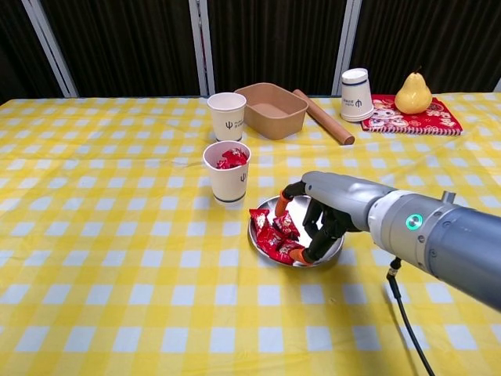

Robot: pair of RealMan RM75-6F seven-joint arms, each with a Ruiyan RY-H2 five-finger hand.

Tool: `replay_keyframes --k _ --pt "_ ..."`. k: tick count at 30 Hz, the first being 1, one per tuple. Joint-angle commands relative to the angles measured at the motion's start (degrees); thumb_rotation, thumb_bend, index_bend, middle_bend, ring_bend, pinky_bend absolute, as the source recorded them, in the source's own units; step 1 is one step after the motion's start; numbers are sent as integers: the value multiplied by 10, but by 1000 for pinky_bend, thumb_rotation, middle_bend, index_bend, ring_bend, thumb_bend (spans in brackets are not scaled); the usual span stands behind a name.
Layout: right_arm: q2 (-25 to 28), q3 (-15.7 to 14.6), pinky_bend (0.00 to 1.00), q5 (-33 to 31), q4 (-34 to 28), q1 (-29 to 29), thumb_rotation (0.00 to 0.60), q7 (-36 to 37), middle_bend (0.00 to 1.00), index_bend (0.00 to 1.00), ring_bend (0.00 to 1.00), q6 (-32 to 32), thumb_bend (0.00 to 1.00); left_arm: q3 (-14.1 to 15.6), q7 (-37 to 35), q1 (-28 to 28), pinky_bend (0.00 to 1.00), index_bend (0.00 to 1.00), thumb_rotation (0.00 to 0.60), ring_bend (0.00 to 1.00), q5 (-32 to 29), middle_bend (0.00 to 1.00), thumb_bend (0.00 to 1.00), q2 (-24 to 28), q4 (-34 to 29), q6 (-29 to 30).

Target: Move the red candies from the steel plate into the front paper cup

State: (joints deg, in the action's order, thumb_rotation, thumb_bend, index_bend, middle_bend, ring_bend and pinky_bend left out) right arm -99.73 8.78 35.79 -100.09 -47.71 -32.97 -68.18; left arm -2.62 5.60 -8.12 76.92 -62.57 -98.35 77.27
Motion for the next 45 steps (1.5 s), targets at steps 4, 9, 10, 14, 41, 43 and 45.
replay_keyframes --k 4,9,10,14,41,43,45 --pt "-11 4 911 -3 19 3 600 1 823 282 966 14 355 0 0 -1 0 39 600 0 -2 0 2 0 0 -2" --pt "-18 8 912 -5 34 4 600 3 823 282 966 24 355 -1 0 -1 0 39 600 0 -4 0 2 0 -1 -4" --pt "-19 9 912 -6 37 4 600 3 823 282 966 27 355 -1 0 -1 0 39 600 0 -5 0 2 1 -1 -4" --pt "-24 14 911 -11 49 3 600 3 823 282 966 34 355 -2 0 -1 0 39 600 0 -7 0 2 1 -2 -5" --pt "-32 34 912 -27 83 3 600 5 823 357 966 65 407 -4 1 -2 0 39 600 0 -16 0 2 2 -5 -10" --pt "-29 35 911 -26 82 3 600 6 823 357 966 65 407 -4 2 -3 0 39 600 0 -17 0 2 2 -5 -10" --pt "-25 36 911 -26 81 4 600 5 823 357 966 64 407 -4 2 -3 0 39 600 0 -17 0 2 2 -6 -11"
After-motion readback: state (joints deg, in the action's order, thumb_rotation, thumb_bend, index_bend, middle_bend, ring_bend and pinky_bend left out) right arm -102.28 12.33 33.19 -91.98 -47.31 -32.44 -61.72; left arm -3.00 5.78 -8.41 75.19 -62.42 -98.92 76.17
